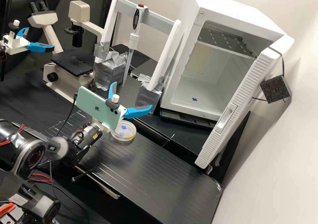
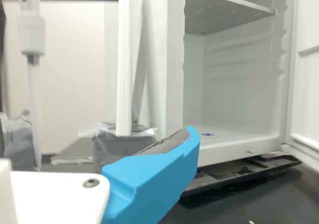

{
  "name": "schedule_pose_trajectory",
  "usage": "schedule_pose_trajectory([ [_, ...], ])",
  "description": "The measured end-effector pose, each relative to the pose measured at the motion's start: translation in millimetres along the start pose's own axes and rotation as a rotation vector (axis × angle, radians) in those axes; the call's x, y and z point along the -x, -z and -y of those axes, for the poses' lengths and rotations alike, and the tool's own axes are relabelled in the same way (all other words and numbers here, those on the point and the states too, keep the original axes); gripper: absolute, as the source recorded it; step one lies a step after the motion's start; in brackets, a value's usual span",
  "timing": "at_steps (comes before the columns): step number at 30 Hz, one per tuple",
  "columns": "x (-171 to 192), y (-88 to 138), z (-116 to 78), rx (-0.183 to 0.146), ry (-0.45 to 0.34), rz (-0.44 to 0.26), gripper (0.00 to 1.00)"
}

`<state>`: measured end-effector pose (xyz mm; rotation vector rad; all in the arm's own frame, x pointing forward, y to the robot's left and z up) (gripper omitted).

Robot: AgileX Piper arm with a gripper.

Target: Move the petri dish to the bench

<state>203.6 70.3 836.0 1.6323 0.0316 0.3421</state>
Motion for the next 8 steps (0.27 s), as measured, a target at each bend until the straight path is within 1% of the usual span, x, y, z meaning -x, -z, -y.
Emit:
schedule_pose_trajectory([
  [2,-0.1,0.1,-0.4,-0.021,0.004,-0.008,1.0],
  [5,-0.1,1.2,0.4,-0.04,0.016,-0.023,1.0],
  [8,-0.1,2.0,1.3,-0.034,0.026,-0.032,1.0],
])
